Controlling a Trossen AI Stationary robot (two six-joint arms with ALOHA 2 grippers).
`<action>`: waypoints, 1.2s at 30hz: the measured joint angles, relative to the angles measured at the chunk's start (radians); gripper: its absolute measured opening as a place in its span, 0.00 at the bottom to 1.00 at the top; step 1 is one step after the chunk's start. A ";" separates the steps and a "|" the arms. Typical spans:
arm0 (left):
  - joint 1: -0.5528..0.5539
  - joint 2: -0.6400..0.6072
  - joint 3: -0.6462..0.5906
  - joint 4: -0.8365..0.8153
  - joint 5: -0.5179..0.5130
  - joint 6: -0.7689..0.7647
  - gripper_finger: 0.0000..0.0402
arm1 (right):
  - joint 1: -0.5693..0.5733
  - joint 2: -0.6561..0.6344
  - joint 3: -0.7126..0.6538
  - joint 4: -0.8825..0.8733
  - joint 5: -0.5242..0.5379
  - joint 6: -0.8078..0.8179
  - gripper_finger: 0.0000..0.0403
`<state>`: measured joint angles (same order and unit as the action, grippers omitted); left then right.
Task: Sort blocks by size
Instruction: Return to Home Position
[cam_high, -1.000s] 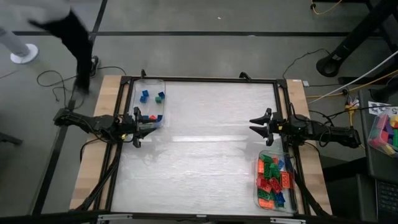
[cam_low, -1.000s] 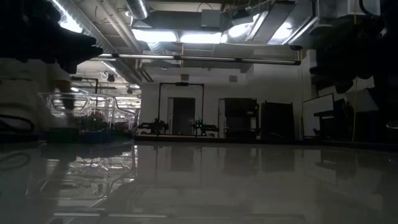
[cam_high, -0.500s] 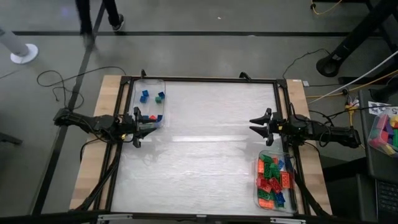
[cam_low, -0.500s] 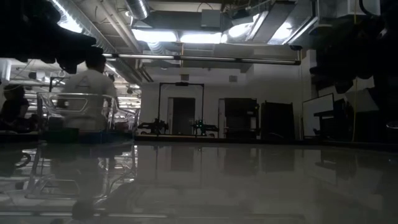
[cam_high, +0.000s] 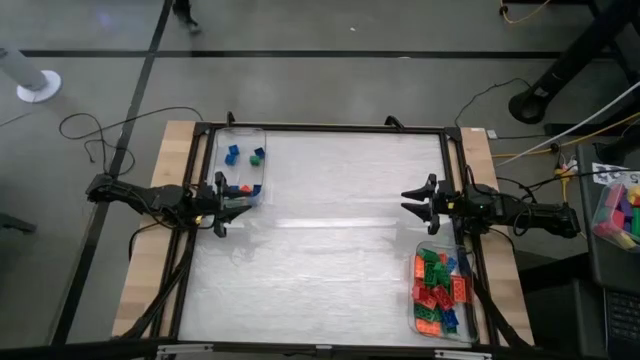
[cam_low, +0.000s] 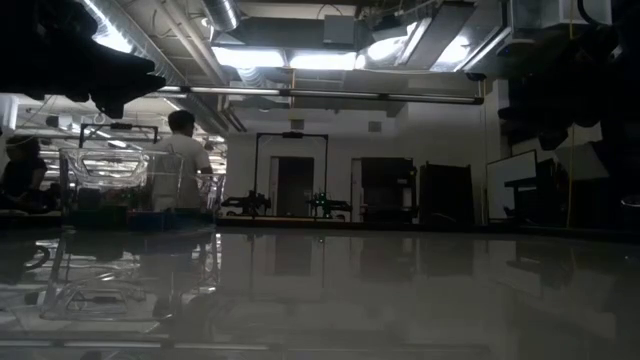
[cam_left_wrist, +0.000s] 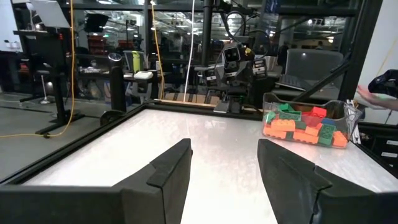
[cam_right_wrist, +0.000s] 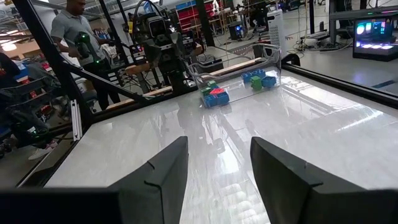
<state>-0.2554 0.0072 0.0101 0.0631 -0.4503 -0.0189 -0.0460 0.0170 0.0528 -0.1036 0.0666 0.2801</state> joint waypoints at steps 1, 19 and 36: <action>0.000 0.000 0.000 0.000 0.000 0.000 0.43 | 0.000 0.000 0.000 0.000 0.000 0.000 0.43; 0.000 0.000 0.000 0.000 0.000 0.000 0.43 | 0.000 0.005 0.000 0.008 0.002 0.000 0.43; 0.000 0.000 0.000 0.000 0.000 0.000 0.43 | 0.000 0.032 -0.003 0.043 0.004 0.000 0.43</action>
<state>-0.2550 0.0074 0.0101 0.0631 -0.4503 -0.0189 -0.0456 0.0486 0.0494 -0.0605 0.0702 0.2798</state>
